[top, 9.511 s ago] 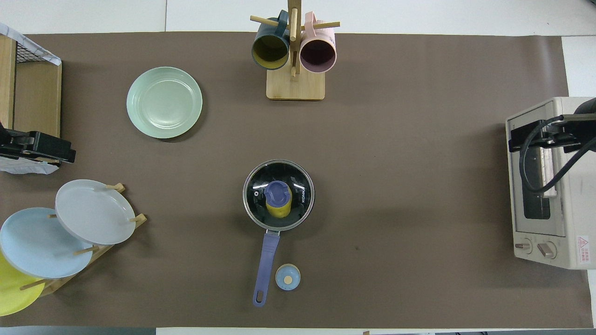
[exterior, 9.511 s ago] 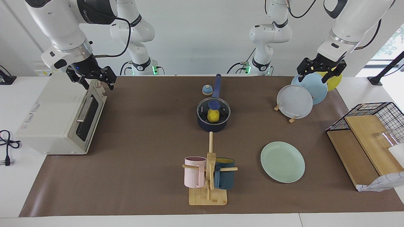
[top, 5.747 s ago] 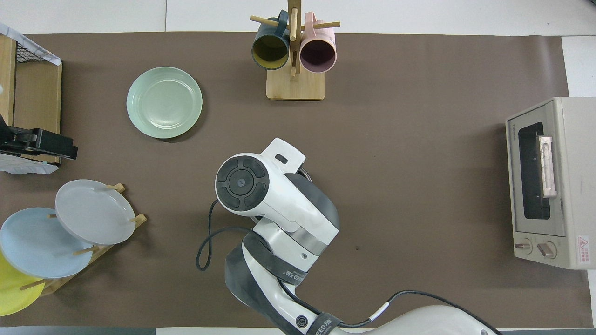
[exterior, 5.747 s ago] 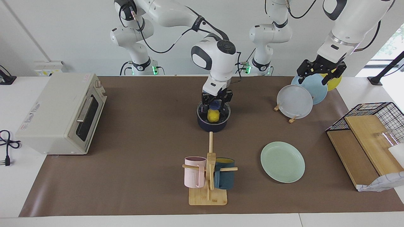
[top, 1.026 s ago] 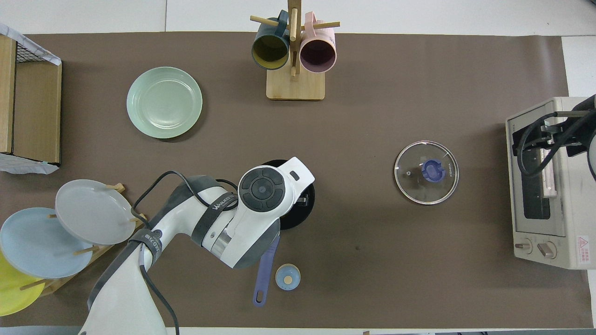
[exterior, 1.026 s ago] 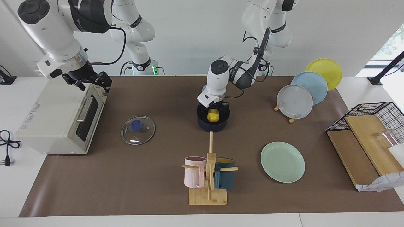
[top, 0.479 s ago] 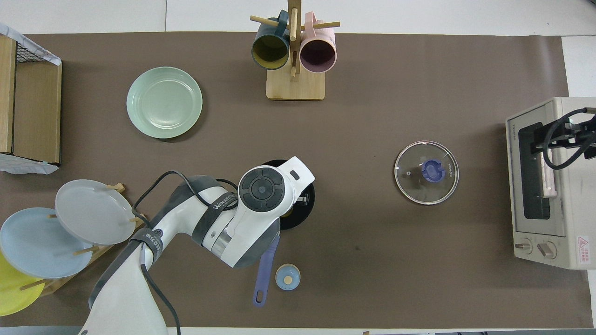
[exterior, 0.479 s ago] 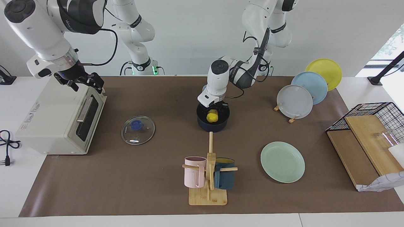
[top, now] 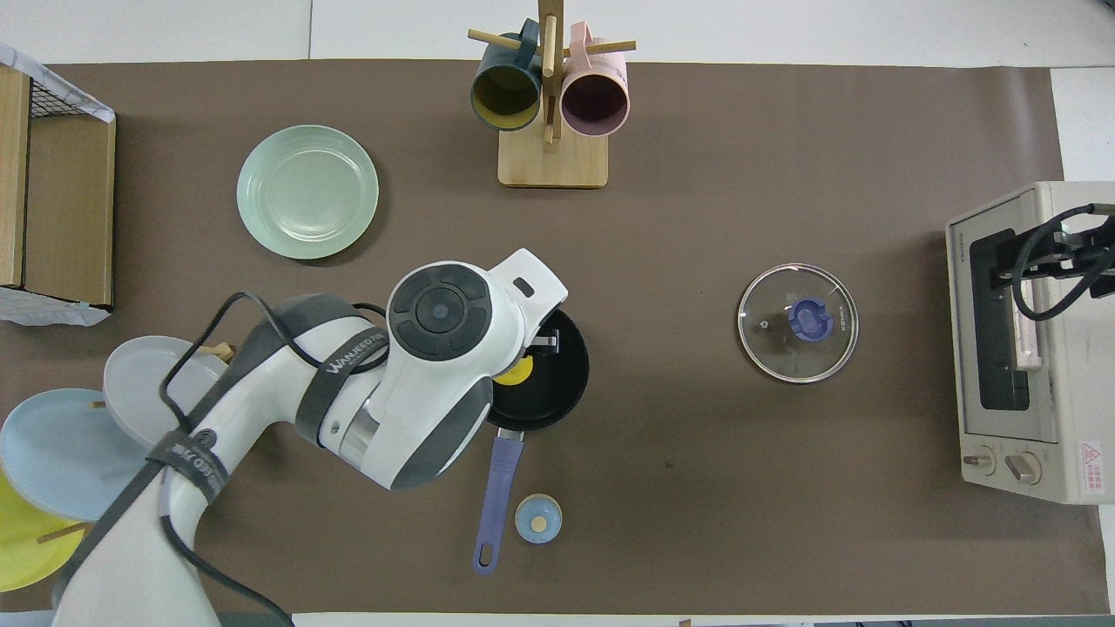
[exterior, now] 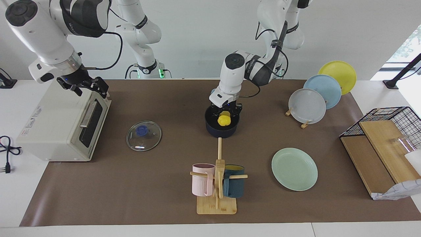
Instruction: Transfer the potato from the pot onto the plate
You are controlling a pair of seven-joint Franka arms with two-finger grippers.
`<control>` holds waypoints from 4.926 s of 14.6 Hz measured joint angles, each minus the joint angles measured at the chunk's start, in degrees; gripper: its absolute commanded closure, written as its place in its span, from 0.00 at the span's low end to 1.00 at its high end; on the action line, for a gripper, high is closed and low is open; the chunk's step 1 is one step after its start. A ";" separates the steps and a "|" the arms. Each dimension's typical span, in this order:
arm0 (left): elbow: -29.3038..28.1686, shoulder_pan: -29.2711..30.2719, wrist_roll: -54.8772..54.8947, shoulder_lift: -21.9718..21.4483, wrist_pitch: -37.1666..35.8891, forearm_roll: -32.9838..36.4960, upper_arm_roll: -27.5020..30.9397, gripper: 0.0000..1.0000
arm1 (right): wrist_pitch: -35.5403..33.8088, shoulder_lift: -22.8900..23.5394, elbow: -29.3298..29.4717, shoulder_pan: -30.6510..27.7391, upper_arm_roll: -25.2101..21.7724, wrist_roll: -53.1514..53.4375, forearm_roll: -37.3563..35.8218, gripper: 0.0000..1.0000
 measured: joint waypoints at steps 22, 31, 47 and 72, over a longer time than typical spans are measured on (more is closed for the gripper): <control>23.20 30.65 31.69 22.00 0.24 -2.19 0.28 1.00 | 0.20 -0.10 -0.06 0.06 0.43 -1.82 0.00 0.00; 19.73 30.46 33.48 23.59 6.73 -0.08 0.03 0.00 | 0.20 -0.10 -0.06 0.06 0.43 -1.82 0.00 0.00; 22.83 32.80 33.67 -6.10 -30.19 0.08 1.85 0.00 | 0.20 -0.10 -0.06 0.06 0.43 -1.83 0.00 0.00; 16.39 33.61 32.30 -11.73 -32.08 2.87 0.60 0.00 | 0.20 -0.10 -0.06 0.06 0.43 -1.83 0.00 0.00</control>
